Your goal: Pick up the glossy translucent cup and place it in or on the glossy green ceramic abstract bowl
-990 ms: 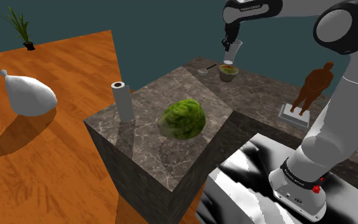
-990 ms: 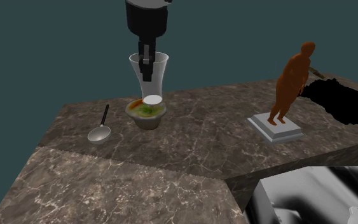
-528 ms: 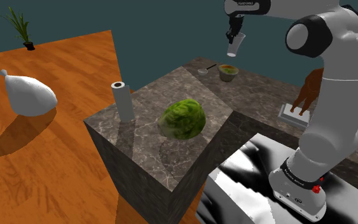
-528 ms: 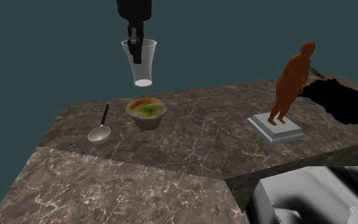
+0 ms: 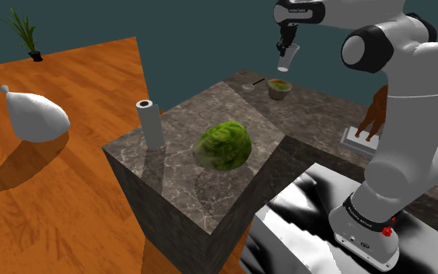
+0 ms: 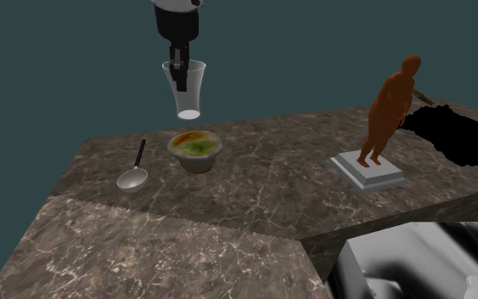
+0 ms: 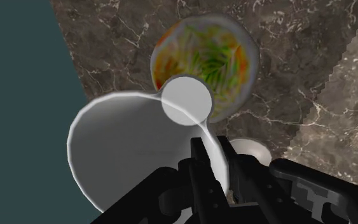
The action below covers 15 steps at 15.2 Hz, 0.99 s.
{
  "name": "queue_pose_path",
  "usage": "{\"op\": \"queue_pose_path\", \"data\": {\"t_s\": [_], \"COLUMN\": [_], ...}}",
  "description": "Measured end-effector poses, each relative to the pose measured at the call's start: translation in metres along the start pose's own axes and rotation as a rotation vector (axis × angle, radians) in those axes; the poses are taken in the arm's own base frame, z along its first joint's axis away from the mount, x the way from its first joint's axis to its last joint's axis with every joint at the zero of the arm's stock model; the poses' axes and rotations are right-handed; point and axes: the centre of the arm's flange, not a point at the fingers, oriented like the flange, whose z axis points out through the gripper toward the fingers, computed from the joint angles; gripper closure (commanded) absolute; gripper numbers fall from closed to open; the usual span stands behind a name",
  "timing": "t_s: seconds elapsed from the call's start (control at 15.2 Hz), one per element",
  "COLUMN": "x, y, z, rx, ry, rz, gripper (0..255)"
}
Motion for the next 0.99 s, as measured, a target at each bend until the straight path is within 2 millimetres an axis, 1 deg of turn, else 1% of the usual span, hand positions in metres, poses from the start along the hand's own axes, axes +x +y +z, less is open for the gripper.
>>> {"op": "queue_pose_path", "data": {"t_s": [0.73, 0.99], "x": [-0.007, -0.01], "y": [-0.017, -0.023], "z": [0.055, 0.071], "rx": [0.0, 0.0], "ry": [0.0, 0.0], "rz": [0.0, 0.0], "gripper": [255, 255]}}
